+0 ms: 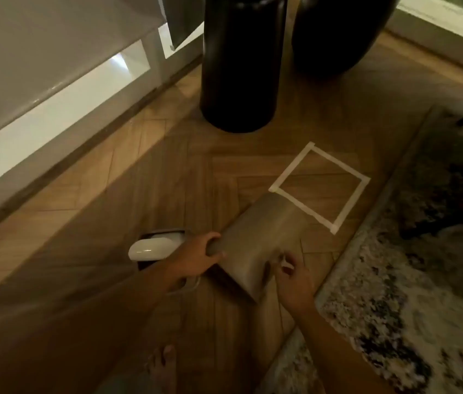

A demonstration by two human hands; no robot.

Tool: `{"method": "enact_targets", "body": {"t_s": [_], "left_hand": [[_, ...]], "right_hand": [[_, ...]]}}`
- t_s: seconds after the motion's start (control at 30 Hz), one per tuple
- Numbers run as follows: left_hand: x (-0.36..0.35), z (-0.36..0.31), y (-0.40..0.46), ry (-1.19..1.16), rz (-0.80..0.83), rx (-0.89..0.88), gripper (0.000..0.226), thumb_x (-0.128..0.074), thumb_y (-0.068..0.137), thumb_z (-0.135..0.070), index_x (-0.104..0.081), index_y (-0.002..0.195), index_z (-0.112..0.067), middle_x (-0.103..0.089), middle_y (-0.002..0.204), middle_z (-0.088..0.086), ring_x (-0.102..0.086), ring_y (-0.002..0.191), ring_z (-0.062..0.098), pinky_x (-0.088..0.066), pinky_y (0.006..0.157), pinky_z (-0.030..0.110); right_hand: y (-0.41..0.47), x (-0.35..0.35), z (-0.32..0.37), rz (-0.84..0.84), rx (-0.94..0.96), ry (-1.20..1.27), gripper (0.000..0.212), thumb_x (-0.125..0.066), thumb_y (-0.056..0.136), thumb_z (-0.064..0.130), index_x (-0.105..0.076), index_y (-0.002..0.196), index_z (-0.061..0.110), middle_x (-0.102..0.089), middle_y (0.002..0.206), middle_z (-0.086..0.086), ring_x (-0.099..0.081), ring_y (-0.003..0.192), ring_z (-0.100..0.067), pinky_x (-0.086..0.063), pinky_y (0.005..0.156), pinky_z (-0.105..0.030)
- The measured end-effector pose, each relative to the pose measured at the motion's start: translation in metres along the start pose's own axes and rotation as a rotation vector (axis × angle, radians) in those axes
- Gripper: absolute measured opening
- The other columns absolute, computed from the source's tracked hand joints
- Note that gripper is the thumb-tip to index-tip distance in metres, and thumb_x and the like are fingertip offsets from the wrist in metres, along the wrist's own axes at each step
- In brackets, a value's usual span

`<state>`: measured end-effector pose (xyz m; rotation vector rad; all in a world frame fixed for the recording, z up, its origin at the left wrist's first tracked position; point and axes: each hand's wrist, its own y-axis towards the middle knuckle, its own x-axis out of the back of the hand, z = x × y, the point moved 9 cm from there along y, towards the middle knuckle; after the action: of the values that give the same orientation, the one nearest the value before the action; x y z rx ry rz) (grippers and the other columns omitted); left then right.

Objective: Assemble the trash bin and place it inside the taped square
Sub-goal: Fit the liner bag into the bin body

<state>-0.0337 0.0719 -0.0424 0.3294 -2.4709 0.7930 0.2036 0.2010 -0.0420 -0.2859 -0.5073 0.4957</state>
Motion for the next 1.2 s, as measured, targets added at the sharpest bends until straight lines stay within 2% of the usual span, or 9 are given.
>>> {"method": "enact_targets", "body": {"t_s": [0.17, 0.3, 0.47, 0.63, 0.73, 0.83, 0.9, 1.07, 1.2], "left_hand": [[-0.016, 0.027, 0.007, -0.038, 0.017, 0.101, 0.084, -0.064, 0.080, -0.065, -0.036, 0.150, -0.028, -0.048, 0.147, 0.000, -0.050, 0.120, 0.012, -0.038, 0.094, 0.024], [-0.018, 0.037, 0.012, -0.102, 0.031, 0.151, 0.086, -0.063, 0.078, -0.069, -0.036, 0.150, -0.029, -0.051, 0.143, 0.000, -0.050, 0.109, 0.009, -0.039, 0.089, 0.024], [-0.022, 0.037, 0.012, -0.149, 0.034, 0.177, 0.086, -0.065, 0.077, -0.068, -0.040, 0.149, -0.027, -0.051, 0.143, 0.000, -0.053, 0.113, 0.013, -0.042, 0.092, 0.027], [-0.013, 0.028, 0.006, -0.197, -0.004, 0.211, 0.081, -0.062, 0.079, -0.068, -0.046, 0.145, -0.024, -0.055, 0.139, 0.000, -0.054, 0.112, 0.014, -0.042, 0.092, 0.028], [0.001, 0.015, -0.003, -0.233, -0.018, 0.203, 0.081, -0.059, 0.077, -0.074, -0.052, 0.140, -0.024, -0.060, 0.130, -0.002, -0.058, 0.107, 0.014, -0.045, 0.092, 0.030], [0.014, -0.005, -0.015, -0.257, -0.014, 0.189, 0.085, -0.054, 0.070, -0.083, -0.057, 0.134, -0.027, -0.060, 0.119, -0.008, -0.059, 0.102, 0.012, -0.045, 0.088, 0.029], [0.022, -0.017, -0.022, -0.270, -0.016, 0.175, 0.081, -0.052, 0.071, -0.084, -0.062, 0.129, -0.028, -0.062, 0.118, -0.009, -0.060, 0.105, 0.012, -0.046, 0.091, 0.031], [0.048, -0.041, -0.045, -0.223, -0.053, 0.125, 0.073, -0.050, 0.082, -0.076, -0.059, 0.131, -0.022, -0.061, 0.126, -0.003, -0.057, 0.118, 0.018, -0.045, 0.098, 0.036], [0.056, -0.056, -0.057, -0.264, -0.058, 0.057, 0.052, -0.058, 0.093, -0.049, -0.053, 0.135, -0.018, -0.061, 0.129, 0.004, -0.058, 0.117, 0.021, -0.048, 0.101, 0.045]], "right_hand": [[-0.004, -0.027, -0.038, 0.065, -0.188, 0.135, 0.035, -0.071, 0.098, 0.041, -0.051, 0.126, 0.037, -0.057, 0.116, 0.021, -0.058, 0.083, 0.032, -0.045, 0.061, 0.004], [-0.012, -0.047, -0.058, 0.127, -0.314, 0.166, 0.071, -0.059, 0.097, 0.061, -0.041, 0.155, 0.024, -0.059, 0.117, 0.023, -0.057, 0.084, 0.020, -0.043, 0.062, 0.003], [-0.023, -0.061, -0.050, 0.172, -0.308, 0.219, 0.088, -0.059, 0.095, 0.066, -0.026, 0.164, 0.022, -0.054, 0.139, 0.012, -0.058, 0.117, -0.007, -0.042, 0.108, -0.031], [-0.032, -0.056, -0.011, 0.205, -0.151, 0.196, 0.108, -0.070, 0.086, 0.068, -0.007, 0.167, 0.033, -0.039, 0.151, 0.017, -0.050, 0.129, 0.001, -0.041, 0.107, -0.015], [-0.033, -0.047, 0.008, 0.256, -0.090, 0.168, 0.114, -0.069, 0.083, 0.073, -0.008, 0.168, 0.027, -0.035, 0.162, 0.013, -0.042, 0.146, -0.008, -0.039, 0.120, -0.032], [-0.034, -0.034, 0.030, 0.263, -0.027, 0.077, 0.100, -0.069, 0.086, 0.070, -0.016, 0.164, 0.037, -0.037, 0.143, 0.037, -0.045, 0.125, 0.020, -0.039, 0.095, -0.001], [-0.032, -0.026, 0.037, 0.264, -0.006, 0.004, 0.081, -0.069, 0.094, 0.056, -0.022, 0.159, 0.041, -0.043, 0.130, 0.040, -0.052, 0.109, 0.025, -0.040, 0.076, 0.006], [-0.034, -0.005, 0.064, 0.267, 0.096, -0.277, 0.066, -0.051, 0.108, 0.016, -0.021, 0.167, 0.020, -0.053, 0.130, 0.010, -0.058, 0.112, -0.011, -0.047, 0.083, -0.012], [-0.028, 0.015, 0.072, 0.172, 0.075, -0.321, 0.028, -0.049, 0.107, 0.012, -0.059, 0.133, 0.016, -0.065, 0.097, 0.012, -0.069, 0.091, -0.017, -0.055, 0.072, -0.026]]}}
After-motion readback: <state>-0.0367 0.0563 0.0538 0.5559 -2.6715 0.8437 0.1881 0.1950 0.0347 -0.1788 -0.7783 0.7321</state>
